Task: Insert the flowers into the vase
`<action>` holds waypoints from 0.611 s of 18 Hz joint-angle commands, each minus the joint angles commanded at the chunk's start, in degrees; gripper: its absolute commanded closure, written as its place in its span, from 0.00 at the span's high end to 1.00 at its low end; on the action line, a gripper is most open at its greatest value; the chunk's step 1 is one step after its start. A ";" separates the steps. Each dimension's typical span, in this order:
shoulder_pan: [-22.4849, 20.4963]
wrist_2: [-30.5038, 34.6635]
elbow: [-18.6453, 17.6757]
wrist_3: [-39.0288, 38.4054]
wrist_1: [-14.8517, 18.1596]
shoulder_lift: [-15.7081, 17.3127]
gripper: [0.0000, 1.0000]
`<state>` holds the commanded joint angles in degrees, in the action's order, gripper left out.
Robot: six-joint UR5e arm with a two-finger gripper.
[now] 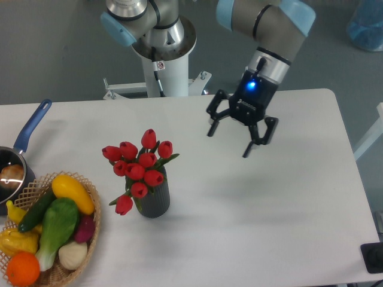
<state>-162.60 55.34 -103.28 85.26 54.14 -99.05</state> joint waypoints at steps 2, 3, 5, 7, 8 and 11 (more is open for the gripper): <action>0.44 4.33 2.38 0.52 -0.17 -2.64 1.00; 0.44 5.47 2.47 0.52 -0.18 -2.82 1.00; -0.08 9.15 2.73 0.79 -0.26 -4.66 1.00; -0.17 15.47 4.22 2.71 -0.26 -7.03 1.00; 0.18 17.94 4.49 3.59 -0.35 -7.65 1.00; 1.84 19.46 6.25 3.17 -2.97 -10.90 1.00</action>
